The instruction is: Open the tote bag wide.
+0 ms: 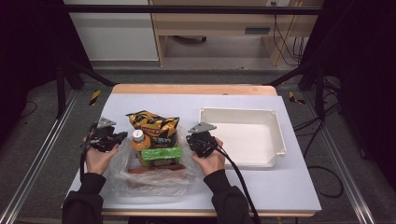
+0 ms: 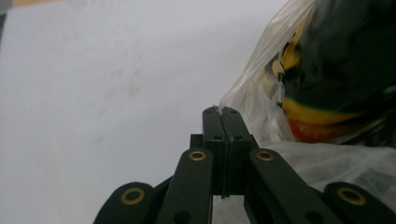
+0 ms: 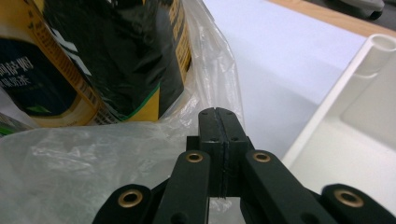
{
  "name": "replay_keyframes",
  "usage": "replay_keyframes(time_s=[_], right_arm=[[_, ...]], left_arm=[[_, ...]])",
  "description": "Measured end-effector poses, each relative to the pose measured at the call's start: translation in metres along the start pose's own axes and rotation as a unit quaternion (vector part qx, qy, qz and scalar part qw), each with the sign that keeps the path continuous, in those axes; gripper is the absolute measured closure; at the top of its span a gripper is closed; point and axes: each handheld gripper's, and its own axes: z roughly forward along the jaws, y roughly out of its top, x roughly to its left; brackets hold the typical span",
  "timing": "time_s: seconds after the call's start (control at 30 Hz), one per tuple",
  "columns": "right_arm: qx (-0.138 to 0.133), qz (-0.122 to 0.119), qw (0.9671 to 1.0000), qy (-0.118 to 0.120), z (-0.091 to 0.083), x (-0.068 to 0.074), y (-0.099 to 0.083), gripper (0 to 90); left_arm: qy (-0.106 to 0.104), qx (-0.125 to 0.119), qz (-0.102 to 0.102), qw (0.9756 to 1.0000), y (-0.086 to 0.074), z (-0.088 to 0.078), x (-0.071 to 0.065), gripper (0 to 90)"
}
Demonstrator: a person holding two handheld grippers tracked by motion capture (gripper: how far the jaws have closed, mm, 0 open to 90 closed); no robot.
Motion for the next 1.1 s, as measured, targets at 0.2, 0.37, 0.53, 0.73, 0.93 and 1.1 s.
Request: replay_keyframes(time_s=[0.2,0.37,0.53,0.73,0.93,1.1], right_arm=[[0.005,-0.004,1.0,0.003,0.004,0.004,-0.002,90.0],[0.006,-0.005,0.9999,0.015,0.004,0.007,-0.006,89.4],[0.004,-0.009,0.9999,0.013,0.004,0.01,-0.009,88.1],[0.001,-0.001,0.9998,0.022,-0.002,0.008,-0.008,75.2],[-0.074,0.013,0.9963,0.04,-0.036,0.001,0.001,58.9],[-0.106,0.01,0.9932,0.047,-0.06,-0.002,0.005,56.9]], left_arm=[[-0.004,0.028,0.007,0.9996,-0.014,0.014,-0.002,90.0],[-0.003,0.04,0.009,0.9991,-0.024,0.022,-0.004,88.4],[-0.003,0.05,0.009,0.9987,-0.029,0.027,-0.004,86.1],[0.003,0.015,-0.023,0.9996,-0.028,0.011,0.004,66.5],[-0.008,-0.078,-0.067,0.9947,-0.023,-0.041,0.018,38.9],[-0.007,-0.121,-0.063,0.9906,-0.018,-0.073,0.013,36.0]])
